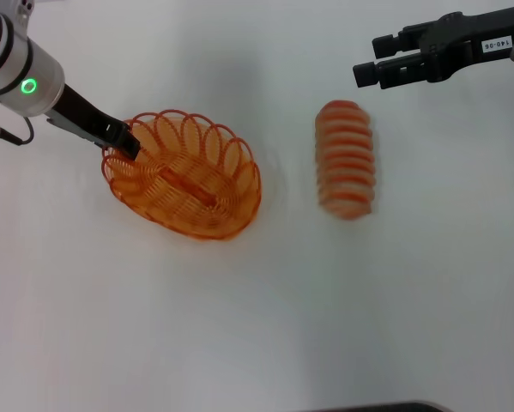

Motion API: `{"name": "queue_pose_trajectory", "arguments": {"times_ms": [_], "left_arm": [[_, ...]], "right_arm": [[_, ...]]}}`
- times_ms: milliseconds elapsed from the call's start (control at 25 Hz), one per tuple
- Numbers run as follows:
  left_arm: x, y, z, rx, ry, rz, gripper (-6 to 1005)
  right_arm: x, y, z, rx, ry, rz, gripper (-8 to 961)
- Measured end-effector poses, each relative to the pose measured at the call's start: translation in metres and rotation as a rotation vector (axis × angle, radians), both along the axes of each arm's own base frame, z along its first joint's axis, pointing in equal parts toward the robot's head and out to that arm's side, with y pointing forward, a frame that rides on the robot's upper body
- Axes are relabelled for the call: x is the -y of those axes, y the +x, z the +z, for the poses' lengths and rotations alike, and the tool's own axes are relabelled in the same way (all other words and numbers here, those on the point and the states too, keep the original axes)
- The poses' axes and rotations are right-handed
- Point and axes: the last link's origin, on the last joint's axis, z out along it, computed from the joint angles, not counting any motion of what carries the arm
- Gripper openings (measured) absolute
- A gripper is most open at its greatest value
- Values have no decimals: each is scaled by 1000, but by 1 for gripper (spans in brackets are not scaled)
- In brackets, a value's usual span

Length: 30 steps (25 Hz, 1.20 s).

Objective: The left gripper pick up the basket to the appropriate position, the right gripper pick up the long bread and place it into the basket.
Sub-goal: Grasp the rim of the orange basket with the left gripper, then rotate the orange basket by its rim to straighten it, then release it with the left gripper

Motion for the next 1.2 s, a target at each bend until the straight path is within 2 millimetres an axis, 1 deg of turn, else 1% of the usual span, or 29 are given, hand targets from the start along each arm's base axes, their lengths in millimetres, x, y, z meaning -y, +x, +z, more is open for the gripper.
{"name": "queue_pose_trajectory", "arguments": {"times_ms": [560,680,800,1000,1200], "left_arm": [[1,1,6,52,7,44,151],[2,2,10,101,12,76,120],[2,5,16,152,21,110,119],[5,10,23,185,23,161,116],[5,7,34,231,59,219,108]], "right_arm": [[-2,0,2,0,13,-4,760],[-2,0,1,2,12,-3,760],[-2,0,1,2,12,-2,760],[-5,-4,2,-2,16,3,759],[-7,-6,3,-4,18,8,759]]}}
